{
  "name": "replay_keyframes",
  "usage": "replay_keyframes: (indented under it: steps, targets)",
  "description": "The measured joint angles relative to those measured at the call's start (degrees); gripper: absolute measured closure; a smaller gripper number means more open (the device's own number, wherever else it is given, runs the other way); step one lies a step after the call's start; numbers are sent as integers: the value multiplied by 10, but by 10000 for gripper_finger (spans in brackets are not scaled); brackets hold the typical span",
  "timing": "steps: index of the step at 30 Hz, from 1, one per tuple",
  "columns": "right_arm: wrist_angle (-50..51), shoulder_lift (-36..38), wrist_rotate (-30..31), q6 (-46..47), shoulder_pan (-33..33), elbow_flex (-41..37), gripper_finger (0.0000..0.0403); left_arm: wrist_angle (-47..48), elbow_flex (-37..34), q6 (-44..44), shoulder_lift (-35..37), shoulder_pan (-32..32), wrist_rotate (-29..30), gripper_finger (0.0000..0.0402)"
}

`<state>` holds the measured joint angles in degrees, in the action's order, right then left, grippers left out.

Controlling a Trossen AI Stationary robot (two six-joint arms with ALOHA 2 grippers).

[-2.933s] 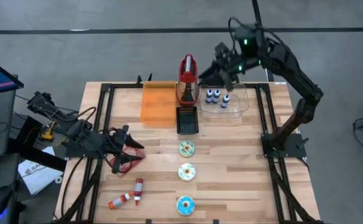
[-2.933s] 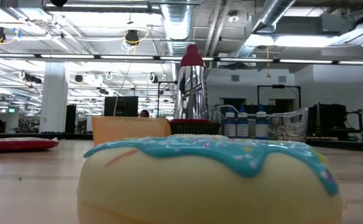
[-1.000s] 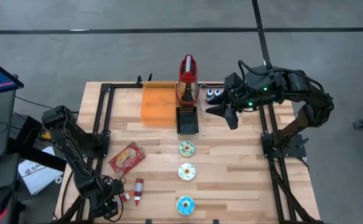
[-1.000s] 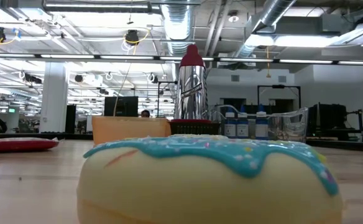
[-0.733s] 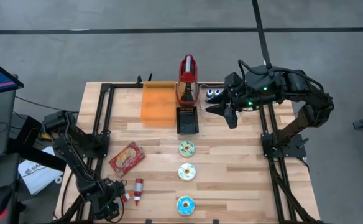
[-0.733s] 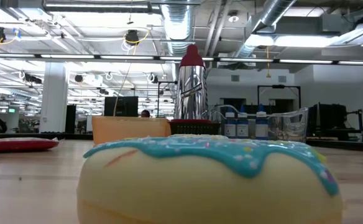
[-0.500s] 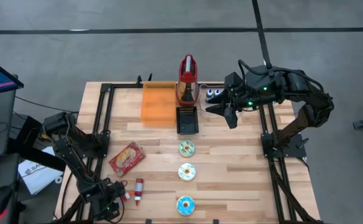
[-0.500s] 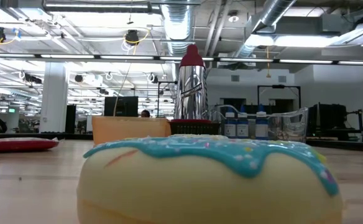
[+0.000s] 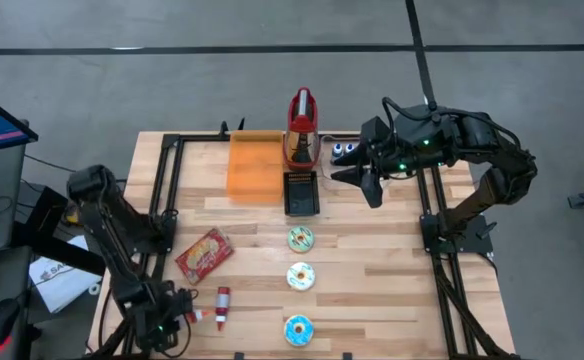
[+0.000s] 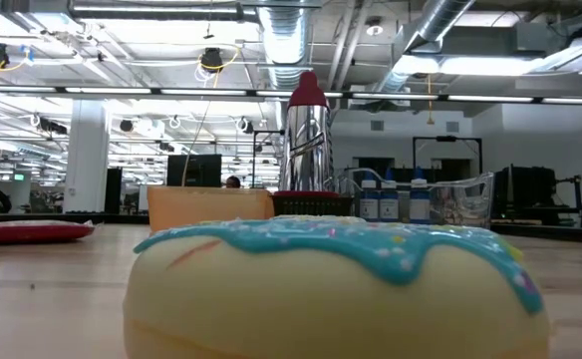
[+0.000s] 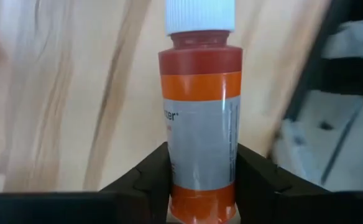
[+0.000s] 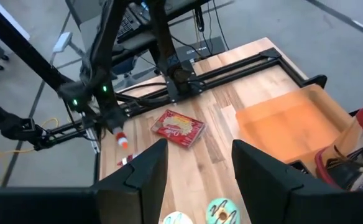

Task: Pick & Place Food Item
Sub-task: Put the orange food coloring bottle into the transparent bin

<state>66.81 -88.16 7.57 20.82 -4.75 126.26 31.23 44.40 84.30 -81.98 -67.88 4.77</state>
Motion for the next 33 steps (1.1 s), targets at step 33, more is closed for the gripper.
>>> replay_keyframes:
  steps: [33]
  targets:
    - [-41,-115,-287,-323,41,0,232,11,181,-478,200,498,-200,270]
